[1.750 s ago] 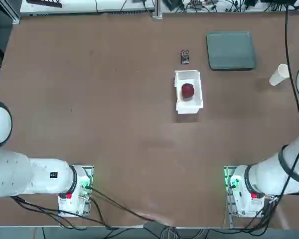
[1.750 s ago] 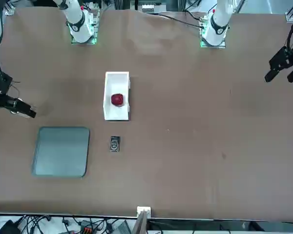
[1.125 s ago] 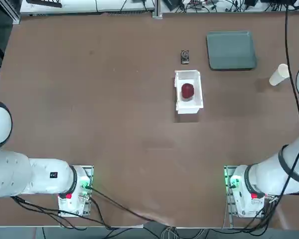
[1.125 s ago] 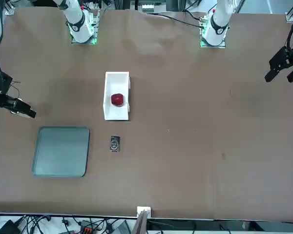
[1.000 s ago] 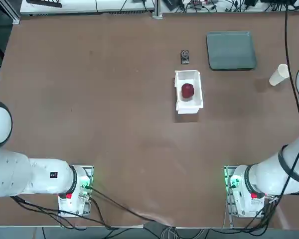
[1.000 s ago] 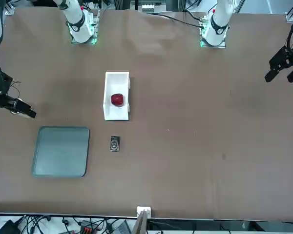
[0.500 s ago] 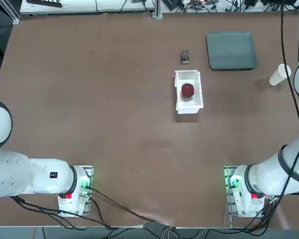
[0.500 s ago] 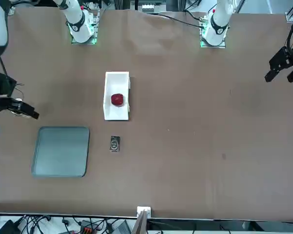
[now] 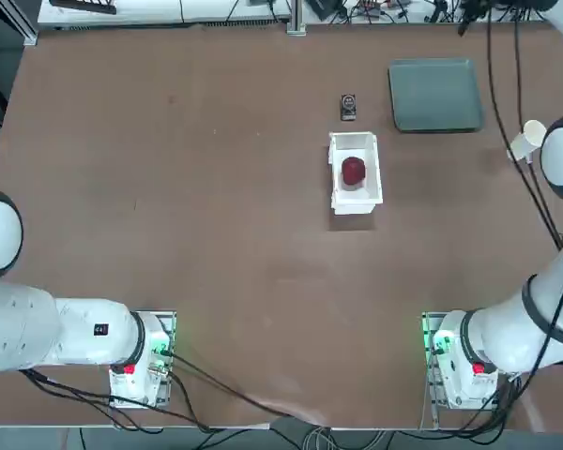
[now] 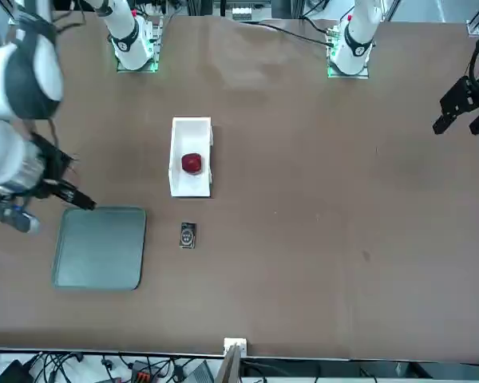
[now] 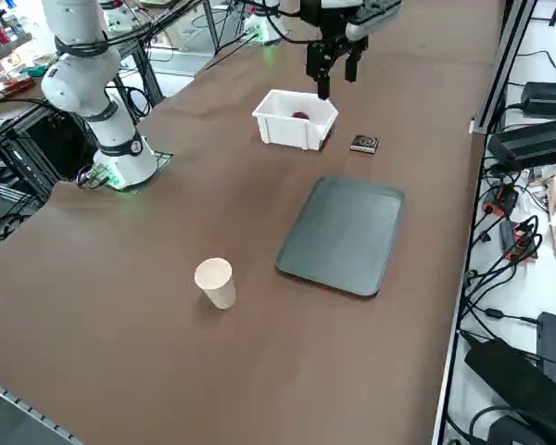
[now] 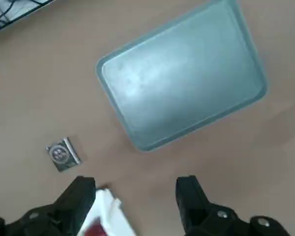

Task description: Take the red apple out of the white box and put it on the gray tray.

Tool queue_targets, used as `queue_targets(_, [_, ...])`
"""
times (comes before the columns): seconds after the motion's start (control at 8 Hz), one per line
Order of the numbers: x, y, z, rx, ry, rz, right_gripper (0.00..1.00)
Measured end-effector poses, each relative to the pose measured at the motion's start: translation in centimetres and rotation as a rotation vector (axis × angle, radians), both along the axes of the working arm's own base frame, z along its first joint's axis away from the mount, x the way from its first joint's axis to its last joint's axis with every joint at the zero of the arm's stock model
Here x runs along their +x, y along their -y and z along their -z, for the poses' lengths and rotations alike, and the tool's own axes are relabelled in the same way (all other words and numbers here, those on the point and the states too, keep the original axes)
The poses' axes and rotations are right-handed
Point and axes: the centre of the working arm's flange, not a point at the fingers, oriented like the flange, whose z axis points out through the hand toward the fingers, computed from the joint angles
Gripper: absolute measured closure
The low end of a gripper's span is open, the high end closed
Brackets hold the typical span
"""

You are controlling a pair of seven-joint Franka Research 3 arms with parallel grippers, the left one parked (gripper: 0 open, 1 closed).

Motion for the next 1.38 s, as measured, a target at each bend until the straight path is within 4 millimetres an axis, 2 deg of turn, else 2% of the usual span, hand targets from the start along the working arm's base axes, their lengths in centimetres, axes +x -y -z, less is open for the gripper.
queue_targets(0.25, [-1.1,-5.1,3.5,-0.007,-0.008,0.277,0.0])
queue_targets(0.38, [-1.9,-7.3,4.6,-0.014,-0.024,0.423,0.0])
queue_targets(0.75, [-4.5,-10.6,7.7,-0.018,-0.034,0.842,0.0])
queue_targets(1.12, [-8.8,-16.0,11.5,-0.008,-0.026,1.053,0.0])
queue_targets(1.38, [-11.6,-19.5,14.3,0.014,-0.009,1.101,0.0])
